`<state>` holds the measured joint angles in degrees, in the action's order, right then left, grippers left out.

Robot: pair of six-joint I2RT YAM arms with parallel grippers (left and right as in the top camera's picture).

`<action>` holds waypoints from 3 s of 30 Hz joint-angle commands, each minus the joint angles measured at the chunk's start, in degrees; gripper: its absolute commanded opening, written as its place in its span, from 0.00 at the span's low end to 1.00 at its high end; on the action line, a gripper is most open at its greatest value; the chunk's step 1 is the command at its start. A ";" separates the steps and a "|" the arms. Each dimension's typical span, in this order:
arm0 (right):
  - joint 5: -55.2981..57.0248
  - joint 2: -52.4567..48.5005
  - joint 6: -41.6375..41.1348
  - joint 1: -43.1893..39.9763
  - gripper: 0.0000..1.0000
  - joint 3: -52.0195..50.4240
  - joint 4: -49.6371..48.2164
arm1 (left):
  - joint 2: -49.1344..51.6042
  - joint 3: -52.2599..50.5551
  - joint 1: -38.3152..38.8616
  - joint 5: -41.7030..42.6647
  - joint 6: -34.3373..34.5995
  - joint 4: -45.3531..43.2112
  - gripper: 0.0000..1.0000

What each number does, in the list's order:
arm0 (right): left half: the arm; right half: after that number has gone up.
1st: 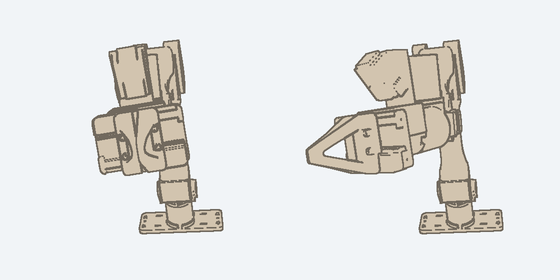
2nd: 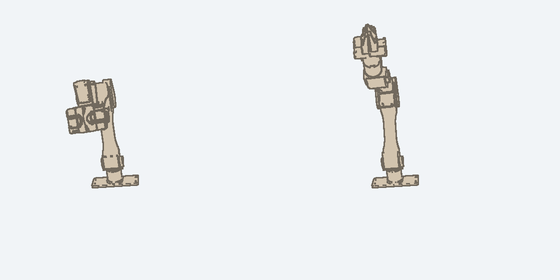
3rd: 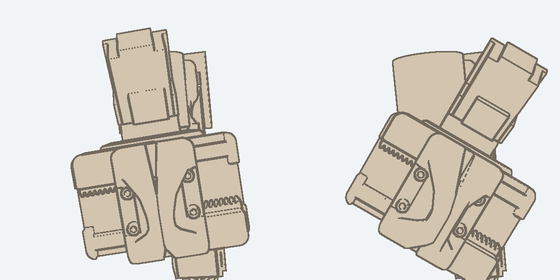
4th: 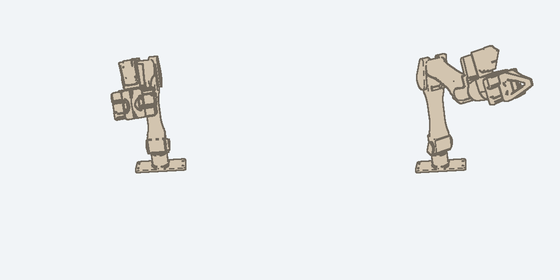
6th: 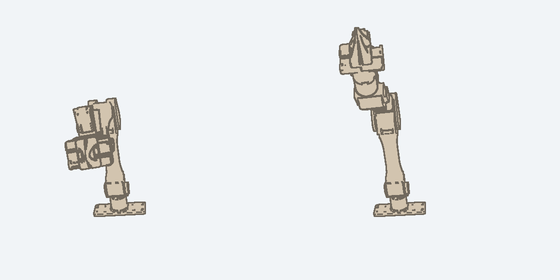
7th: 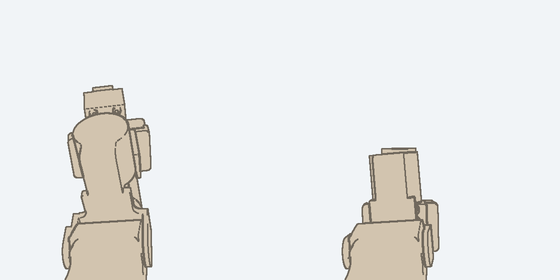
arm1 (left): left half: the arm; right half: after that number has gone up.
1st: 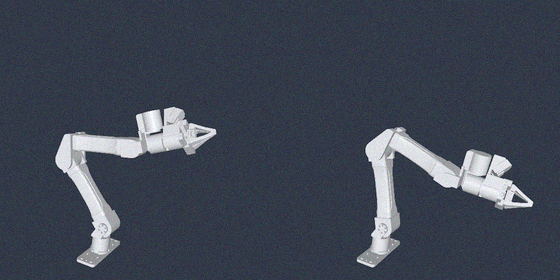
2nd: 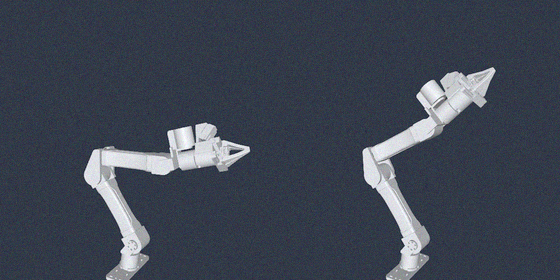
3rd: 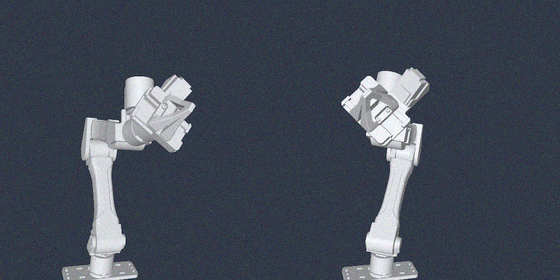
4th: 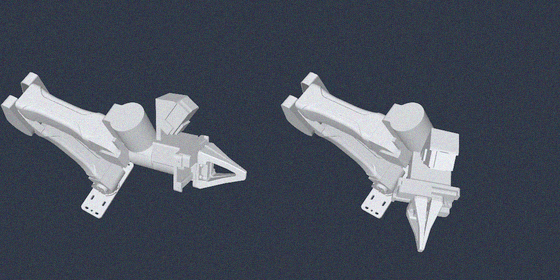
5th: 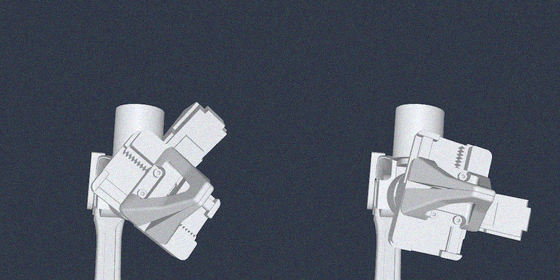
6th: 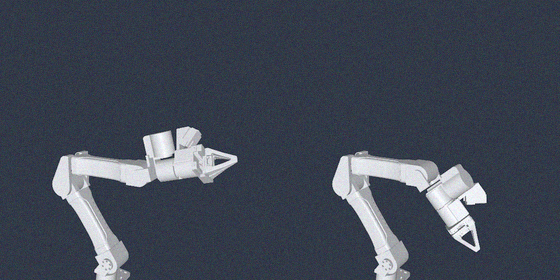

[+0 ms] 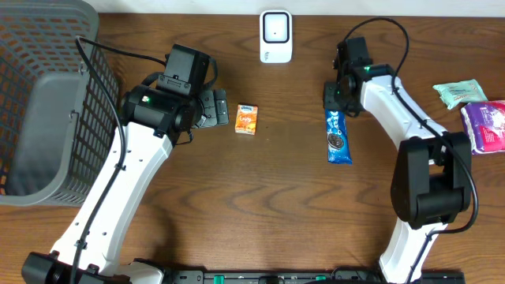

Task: Scan the item barcode
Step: 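Raise the Oreo pack with the right gripper up to the scanner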

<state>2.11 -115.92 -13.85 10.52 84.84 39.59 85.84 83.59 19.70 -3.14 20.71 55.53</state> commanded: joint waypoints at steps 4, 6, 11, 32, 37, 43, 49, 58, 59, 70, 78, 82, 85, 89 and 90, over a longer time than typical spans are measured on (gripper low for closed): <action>1.03 -1.53 -0.35 -0.17 0.25 -4.11 -5.25 | 0.33 0.22 -0.13 -0.37 -0.55 0.15 0.98; 1.03 -1.53 -0.87 -0.44 0.24 -5.01 -5.64 | 0.33 0.22 -0.13 -0.37 -0.55 0.15 0.98; 1.03 -1.53 -0.92 -0.35 0.21 -6.78 -7.21 | 0.33 0.22 -0.13 -0.35 -0.55 0.15 0.98; 3.39 -1.05 2.43 -4.07 0.62 12.26 13.51 | 0.33 0.22 -0.13 -0.37 -0.55 0.15 0.98; -2.21 -1.33 5.40 -5.27 0.96 8.63 20.37 | 0.33 0.22 -0.13 -0.35 -0.55 0.15 0.98; -15.74 -1.36 8.76 -5.77 0.99 -2.36 11.04 | 0.33 0.22 -0.13 -0.37 -0.55 0.15 0.98; -17.25 -1.36 8.52 -6.97 0.81 -7.89 6.73 | 0.33 0.22 -0.13 -0.37 -0.55 0.15 0.98; -22.25 -1.38 8.59 -12.31 0.51 -8.85 5.88 | 0.33 0.22 -0.13 -0.37 -0.55 0.15 0.98; -22.73 -1.38 8.59 -12.57 0.51 -8.90 5.79 | 0.33 0.22 -0.13 -0.37 -0.55 0.15 0.98; -26.51 -1.38 8.02 -12.68 0.52 -15.67 -1.55 | 0.33 0.22 -0.13 -0.37 -0.55 0.15 0.98; -34.18 -1.36 2.97 -12.68 0.01 -18.53 -5.01 | 0.33 0.22 -0.13 -0.35 -0.55 0.15 0.98; -46.88 -1.36 -1.44 -12.68 0.01 -18.12 -10.21 | 0.33 0.22 -0.13 -0.37 -0.55 0.15 0.98; -53.55 -1.33 -5.86 -12.68 0.01 -17.38 -14.21 | 0.33 0.22 -0.13 -0.37 -0.55 0.15 0.98; -64.61 -1.31 -16.63 -12.44 0.01 -14.51 -23.93 | 0.33 0.22 -0.13 -0.37 -0.55 0.15 0.98; -65.42 -1.31 -18.97 -12.22 0.01 -13.60 -25.38 | 0.33 0.22 -0.13 -0.37 -0.55 0.15 0.98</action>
<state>-50.94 -117.16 -21.78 -2.61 67.59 18.28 85.82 83.59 19.70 -3.14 20.71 55.53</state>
